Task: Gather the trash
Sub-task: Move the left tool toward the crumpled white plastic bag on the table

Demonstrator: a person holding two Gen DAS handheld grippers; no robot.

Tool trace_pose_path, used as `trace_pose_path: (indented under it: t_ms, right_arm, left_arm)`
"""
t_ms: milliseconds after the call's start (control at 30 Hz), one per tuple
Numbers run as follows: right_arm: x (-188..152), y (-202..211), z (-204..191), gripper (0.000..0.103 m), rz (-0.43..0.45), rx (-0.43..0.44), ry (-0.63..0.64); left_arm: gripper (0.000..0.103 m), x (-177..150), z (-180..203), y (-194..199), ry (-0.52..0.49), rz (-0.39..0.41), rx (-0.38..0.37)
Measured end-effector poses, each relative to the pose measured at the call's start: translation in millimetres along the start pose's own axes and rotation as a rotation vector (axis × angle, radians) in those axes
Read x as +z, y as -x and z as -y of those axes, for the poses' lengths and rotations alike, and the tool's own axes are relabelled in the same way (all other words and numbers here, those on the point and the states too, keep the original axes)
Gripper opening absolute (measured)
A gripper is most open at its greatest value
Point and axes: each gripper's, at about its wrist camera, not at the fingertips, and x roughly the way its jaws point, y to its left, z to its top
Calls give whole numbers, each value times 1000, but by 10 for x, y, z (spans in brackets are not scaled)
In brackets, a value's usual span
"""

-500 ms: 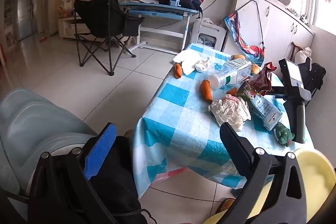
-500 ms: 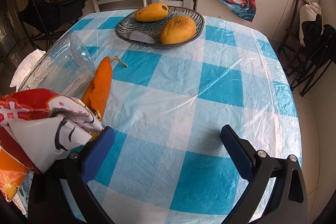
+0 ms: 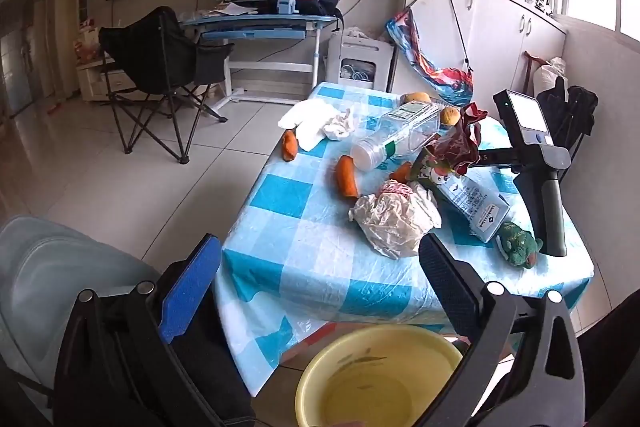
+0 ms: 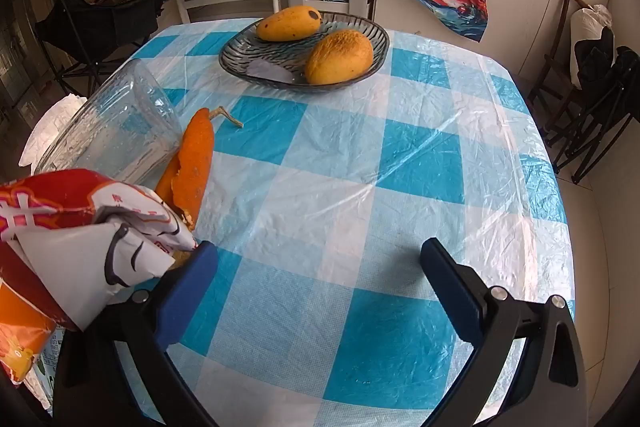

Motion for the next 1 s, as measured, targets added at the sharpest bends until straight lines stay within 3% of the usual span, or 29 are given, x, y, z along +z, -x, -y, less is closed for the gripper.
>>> trace_pose_path:
  t_ms: [333, 633, 1000]
  right_arm:
    - [0, 0, 0, 97, 0, 0, 0]
    - [0, 0, -1, 97, 0, 0, 0]
    - [2, -2, 16, 97, 0, 1, -1]
  left_arm:
    - [96, 172, 396, -239, -91, -26, -62]
    - [96, 137, 383, -440, -70, -86, -44]
    - [96, 12, 469, -501, -92, -105, -27]
